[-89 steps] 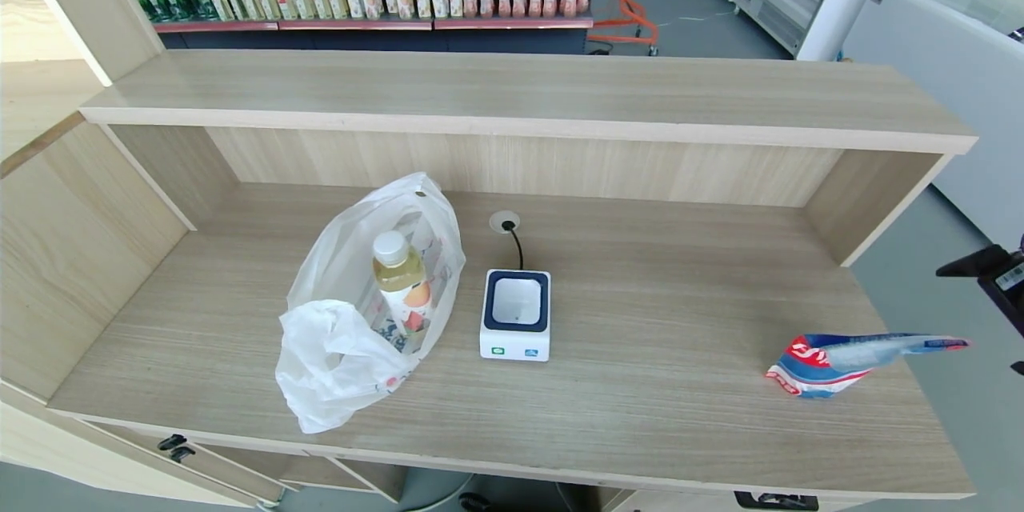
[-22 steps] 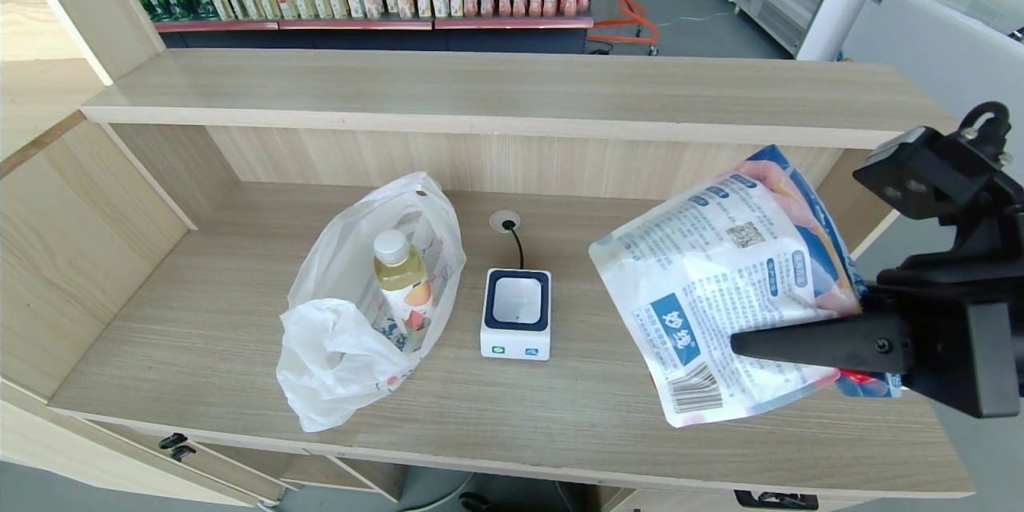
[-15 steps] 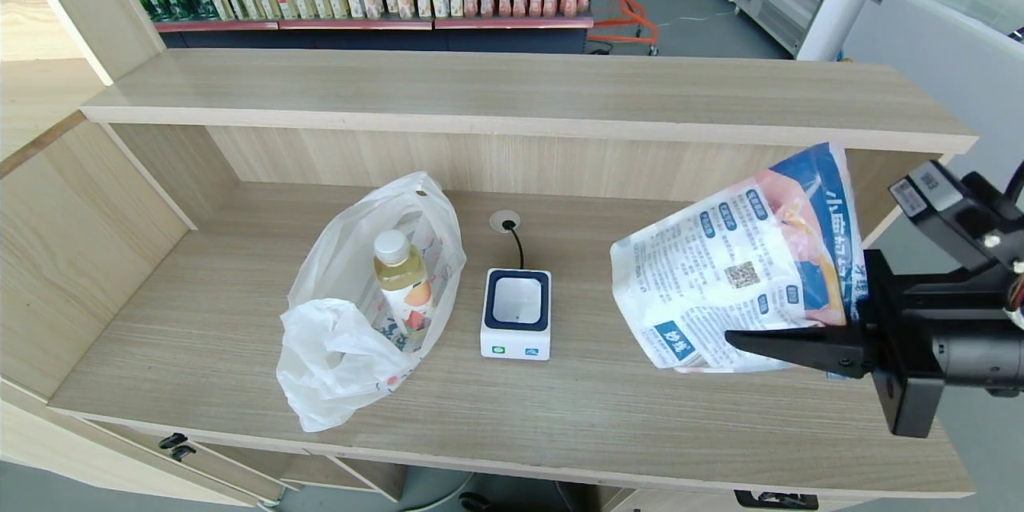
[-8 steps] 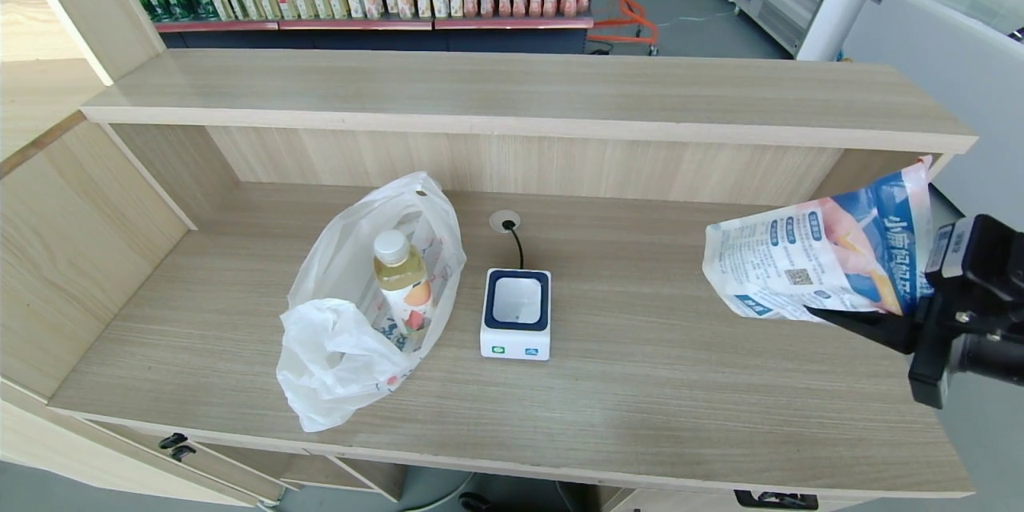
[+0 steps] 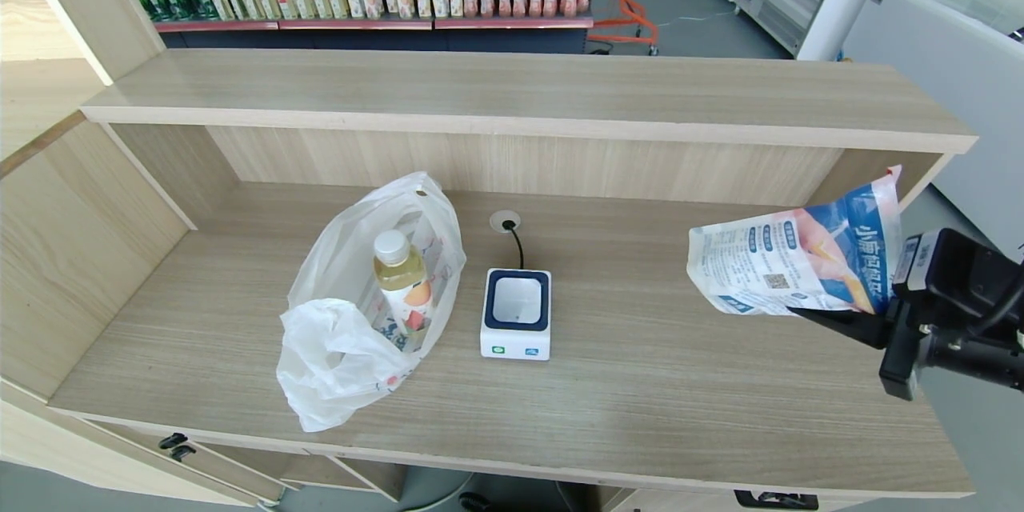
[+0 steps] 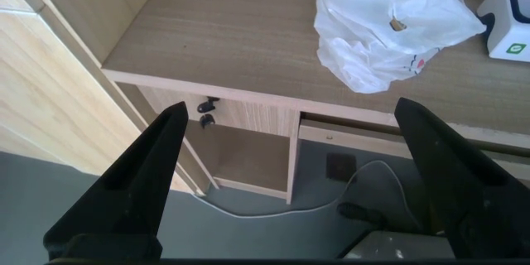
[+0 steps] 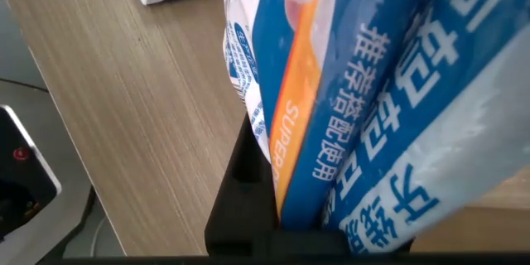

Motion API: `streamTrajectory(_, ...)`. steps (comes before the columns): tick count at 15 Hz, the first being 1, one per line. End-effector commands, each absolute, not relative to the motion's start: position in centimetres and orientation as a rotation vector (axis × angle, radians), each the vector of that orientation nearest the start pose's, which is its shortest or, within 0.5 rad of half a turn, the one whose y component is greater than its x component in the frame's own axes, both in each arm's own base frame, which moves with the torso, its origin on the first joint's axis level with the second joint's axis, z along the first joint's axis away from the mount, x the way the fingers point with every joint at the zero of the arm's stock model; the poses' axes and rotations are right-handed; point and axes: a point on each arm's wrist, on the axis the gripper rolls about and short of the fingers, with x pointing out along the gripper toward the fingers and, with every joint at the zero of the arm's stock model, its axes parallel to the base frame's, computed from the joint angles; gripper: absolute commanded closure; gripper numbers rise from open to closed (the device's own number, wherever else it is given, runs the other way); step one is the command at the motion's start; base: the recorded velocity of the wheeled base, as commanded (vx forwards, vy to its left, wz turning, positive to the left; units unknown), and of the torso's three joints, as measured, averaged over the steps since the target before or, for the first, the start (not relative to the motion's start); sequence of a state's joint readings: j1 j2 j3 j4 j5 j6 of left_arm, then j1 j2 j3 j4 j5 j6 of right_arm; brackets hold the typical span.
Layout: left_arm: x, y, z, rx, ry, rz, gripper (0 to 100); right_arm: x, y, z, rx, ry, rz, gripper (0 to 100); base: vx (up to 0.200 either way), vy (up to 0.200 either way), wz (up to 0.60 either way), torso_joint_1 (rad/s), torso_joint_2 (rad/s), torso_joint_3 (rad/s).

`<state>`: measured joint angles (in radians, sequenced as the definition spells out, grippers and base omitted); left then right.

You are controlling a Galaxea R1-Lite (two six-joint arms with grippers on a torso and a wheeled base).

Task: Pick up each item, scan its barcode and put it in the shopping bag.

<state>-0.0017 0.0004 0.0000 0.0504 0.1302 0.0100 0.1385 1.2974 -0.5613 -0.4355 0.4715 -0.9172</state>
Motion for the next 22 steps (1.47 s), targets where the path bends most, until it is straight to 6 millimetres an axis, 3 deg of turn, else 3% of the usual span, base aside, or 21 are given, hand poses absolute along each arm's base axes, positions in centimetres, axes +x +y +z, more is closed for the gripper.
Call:
streamTrajectory(1,-2.3,0.3,7.0,0.013,0.053,0.129,0,19.5,3.9,19.4,-0.818,0.009,0.734,100,0.0,0.2,0.0,0.007,0.0,0.002)
streamTrajectory(8,-2.3,0.3,7.0,0.01,0.052,0.129,0,20.9,4.5,18.2,-0.753,0.008,0.872,100,0.0,0.2,0.0,0.005,0.0,0.004)
streamTrajectory(13,-2.3,0.3,7.0,0.011,0.051,0.129,0,24.1,4.9,17.4,-0.755,-0.029,0.869,100,0.0,0.2,0.0,0.002,0.0,0.002)
streamTrajectory(22,-2.3,0.3,7.0,0.011,0.051,0.129,0,25.8,5.1,15.5,-0.622,0.09,0.884,100,0.067,0.0,0.0,0.0,0.0,0.0)
